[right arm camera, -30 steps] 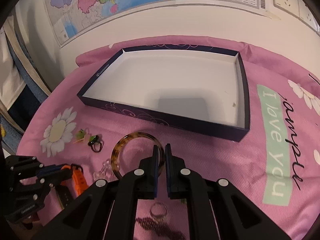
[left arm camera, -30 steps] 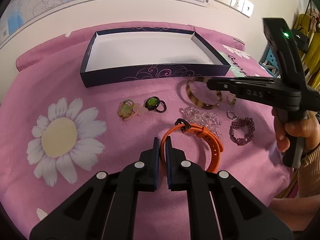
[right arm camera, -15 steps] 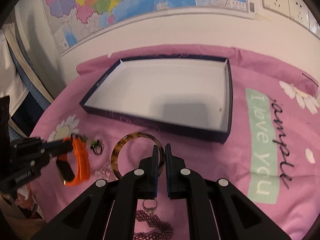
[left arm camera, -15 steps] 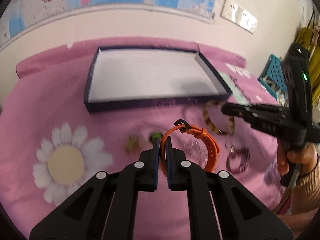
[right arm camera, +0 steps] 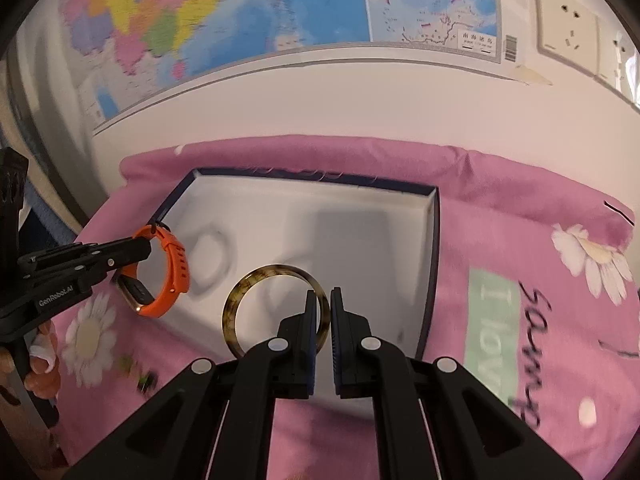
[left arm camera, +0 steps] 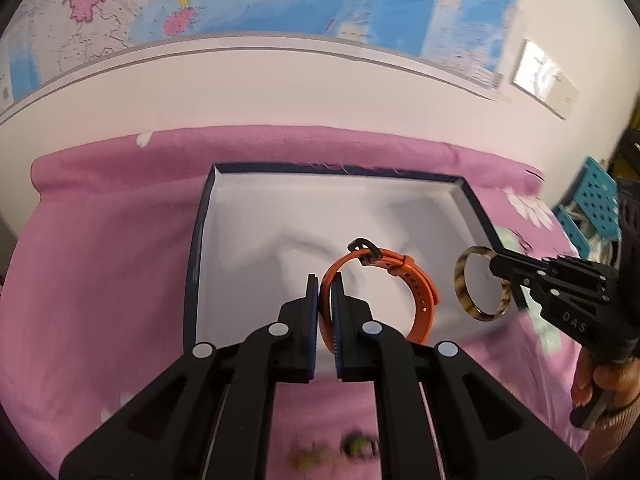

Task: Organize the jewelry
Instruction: 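Carry the watch band with the left gripper into the box while the right gripper releases the bangle there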

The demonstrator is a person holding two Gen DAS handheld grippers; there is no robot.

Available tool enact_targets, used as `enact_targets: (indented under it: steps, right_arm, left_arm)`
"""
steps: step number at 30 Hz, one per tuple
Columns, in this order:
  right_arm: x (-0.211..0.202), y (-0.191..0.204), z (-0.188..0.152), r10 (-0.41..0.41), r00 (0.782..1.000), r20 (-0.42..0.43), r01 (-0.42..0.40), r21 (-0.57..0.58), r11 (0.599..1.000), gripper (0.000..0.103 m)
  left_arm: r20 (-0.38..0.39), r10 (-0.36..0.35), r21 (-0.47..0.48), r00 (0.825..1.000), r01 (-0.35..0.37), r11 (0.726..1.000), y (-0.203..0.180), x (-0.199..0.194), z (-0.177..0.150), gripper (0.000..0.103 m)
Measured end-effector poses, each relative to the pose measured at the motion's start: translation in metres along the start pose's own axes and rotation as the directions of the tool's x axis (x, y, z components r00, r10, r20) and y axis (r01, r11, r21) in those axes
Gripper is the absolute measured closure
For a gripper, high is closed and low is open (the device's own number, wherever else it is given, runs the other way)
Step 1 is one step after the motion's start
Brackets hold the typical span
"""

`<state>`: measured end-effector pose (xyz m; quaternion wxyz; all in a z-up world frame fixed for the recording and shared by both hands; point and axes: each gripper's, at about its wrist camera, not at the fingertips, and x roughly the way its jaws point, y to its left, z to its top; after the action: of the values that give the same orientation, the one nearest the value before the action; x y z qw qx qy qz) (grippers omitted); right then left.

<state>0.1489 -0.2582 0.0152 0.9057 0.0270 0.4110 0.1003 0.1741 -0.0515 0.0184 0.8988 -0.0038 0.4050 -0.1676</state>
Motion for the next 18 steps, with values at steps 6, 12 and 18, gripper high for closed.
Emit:
enact_targets:
  steps: [6,12,18]
  right_arm:
    - [0.039,-0.013,0.034,-0.039,0.999,-0.03,0.04,0.023,0.999,0.098]
    - [0.069,-0.018,0.052,-0.075,0.995,-0.072,0.077,0.029,0.997,0.098]
    - [0.083,-0.015,0.061,-0.107,0.99,-0.093,0.109,0.01,0.994,0.098]
  left_arm:
    - [-0.042,0.025,-0.039,0.999,-0.027,0.999,0.008,0.043,0.032,0.096]
    - [-0.106,0.036,-0.079,0.994,-0.044,0.996,0.015,0.075,0.046,0.096]
    - [-0.146,0.056,-0.095,0.988,-0.071,0.993,0.018,0.092,0.053,0.096]
